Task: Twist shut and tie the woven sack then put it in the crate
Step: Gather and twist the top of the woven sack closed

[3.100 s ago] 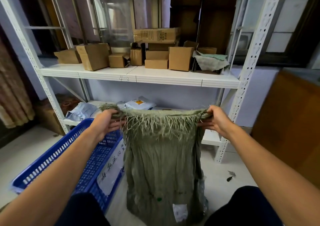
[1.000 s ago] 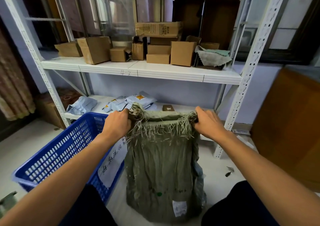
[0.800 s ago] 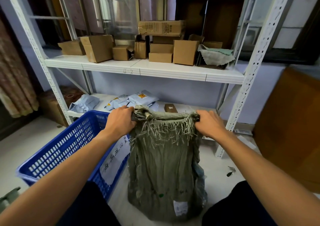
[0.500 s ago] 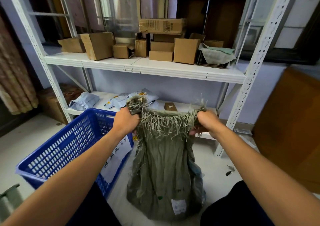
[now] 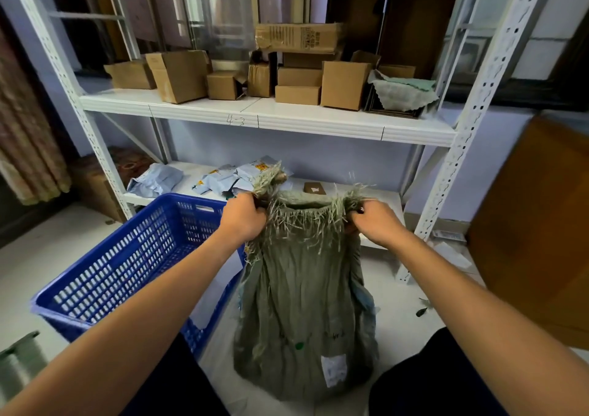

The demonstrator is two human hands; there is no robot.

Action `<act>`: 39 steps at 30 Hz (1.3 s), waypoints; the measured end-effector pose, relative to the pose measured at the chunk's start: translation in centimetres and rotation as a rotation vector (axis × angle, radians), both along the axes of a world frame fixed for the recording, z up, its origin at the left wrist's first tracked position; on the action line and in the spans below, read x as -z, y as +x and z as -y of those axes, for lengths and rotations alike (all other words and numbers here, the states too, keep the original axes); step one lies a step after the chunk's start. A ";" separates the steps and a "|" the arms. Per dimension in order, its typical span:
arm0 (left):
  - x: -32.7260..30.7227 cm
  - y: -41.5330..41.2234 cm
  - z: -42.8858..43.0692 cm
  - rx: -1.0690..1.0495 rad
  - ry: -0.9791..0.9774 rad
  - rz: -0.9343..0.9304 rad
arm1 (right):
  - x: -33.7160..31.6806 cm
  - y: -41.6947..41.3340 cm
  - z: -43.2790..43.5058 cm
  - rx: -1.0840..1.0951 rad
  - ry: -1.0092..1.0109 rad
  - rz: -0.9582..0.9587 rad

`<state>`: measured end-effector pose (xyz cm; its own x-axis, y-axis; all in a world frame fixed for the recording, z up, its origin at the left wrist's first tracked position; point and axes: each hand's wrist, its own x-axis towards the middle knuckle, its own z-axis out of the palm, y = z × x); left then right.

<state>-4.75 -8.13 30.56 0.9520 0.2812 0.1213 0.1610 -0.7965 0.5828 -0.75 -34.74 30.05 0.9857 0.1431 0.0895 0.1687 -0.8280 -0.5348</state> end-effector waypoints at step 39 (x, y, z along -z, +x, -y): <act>0.6 -0.8 4.9 0.138 0.206 0.111 | 0.8 -1.5 -4.2 -0.115 -0.189 0.082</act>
